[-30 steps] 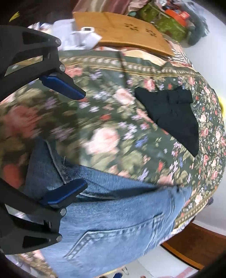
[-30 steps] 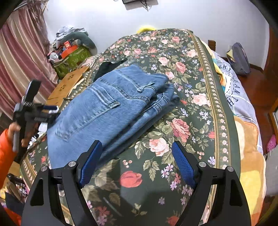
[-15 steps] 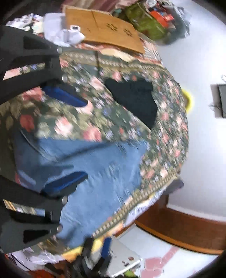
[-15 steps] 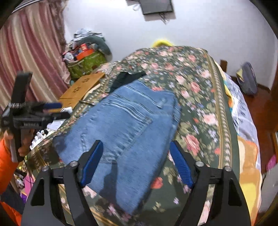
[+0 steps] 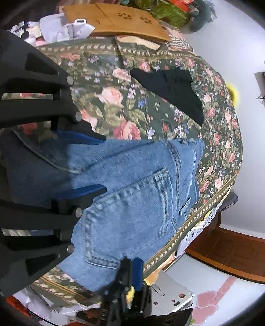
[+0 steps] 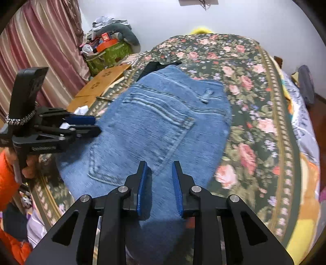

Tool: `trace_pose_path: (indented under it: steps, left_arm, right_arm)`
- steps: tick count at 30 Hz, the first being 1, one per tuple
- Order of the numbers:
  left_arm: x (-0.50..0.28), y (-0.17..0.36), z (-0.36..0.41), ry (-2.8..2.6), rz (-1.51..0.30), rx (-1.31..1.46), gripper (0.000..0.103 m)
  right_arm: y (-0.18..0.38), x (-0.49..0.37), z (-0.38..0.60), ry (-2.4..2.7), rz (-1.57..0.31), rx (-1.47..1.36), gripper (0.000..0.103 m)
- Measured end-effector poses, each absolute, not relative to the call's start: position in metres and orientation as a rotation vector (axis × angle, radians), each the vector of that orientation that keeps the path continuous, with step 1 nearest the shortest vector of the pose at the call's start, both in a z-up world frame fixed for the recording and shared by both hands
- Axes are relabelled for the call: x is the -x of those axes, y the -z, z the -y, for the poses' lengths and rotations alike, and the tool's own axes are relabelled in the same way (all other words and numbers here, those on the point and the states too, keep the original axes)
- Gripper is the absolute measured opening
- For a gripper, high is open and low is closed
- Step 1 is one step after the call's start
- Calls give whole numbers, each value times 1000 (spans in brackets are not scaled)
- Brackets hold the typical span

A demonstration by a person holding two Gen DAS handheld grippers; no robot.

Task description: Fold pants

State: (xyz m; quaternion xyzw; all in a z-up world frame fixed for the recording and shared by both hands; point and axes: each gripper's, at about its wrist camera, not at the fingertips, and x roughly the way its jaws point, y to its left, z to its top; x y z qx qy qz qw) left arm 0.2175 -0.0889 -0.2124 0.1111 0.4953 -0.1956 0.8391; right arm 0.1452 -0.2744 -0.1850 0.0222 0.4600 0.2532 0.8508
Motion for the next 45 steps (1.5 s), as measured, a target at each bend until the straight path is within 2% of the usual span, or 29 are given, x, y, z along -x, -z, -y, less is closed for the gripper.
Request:
trace_pose_path:
  steps: [5,7,9,10,12,14,19,26,28,30,34,35,40,45]
  left_arm:
    - [-225,189,73,357,-1011,-197,45]
    - [-238,179,70,341,-987,-182,45]
    - [-254,172,69,328,-975,-170,45]
    - [-265,169,70,323,-969,-159,45]
    - [-285,164,73,324,-956,-143,47]
    - [-307,164,79,320,-950,-138,53]
    - [-356,180,99,324,-966,-152,55]
    - [-396,225,123,392,-1077,-115,55]
    - [-401,234,128,405,-1098,-117,56]
    - [-403,243,132,397,-1111,-150,57]
    - [-400,260,133,366,-1097,-222,59]
    - [-400,262,132,359,-1094,-227,59]
    - [-405,264,121,338,-1093,-173,70]
    - [-398,241,119,272,-1056,-156,69]
  right_arm:
    - [172,-143,288,-495,-969,-14,25]
    - [166,-150,297,-473,-950,-34,31]
    - [160,-163,305,-441,-921,-62,47]
    - [159,-168,308,-428,-911,-65,49]
    - [158,-183,313,-402,-892,-76,50]
    - [160,-200,317,-392,-893,-102,50]
    - [176,-246,323,-388,-921,-161,50]
    - [212,-307,310,-426,-993,-210,50]
    - [225,-319,307,-444,-1028,-229,44]
    - [234,-324,301,-492,-1050,-240,29]
    - [236,-318,293,-477,-996,-149,25]
    - [237,-316,293,-443,-981,-127,12]
    - [241,-318,300,-445,-1002,-167,11]
    - [220,-306,299,-403,-990,-93,12]
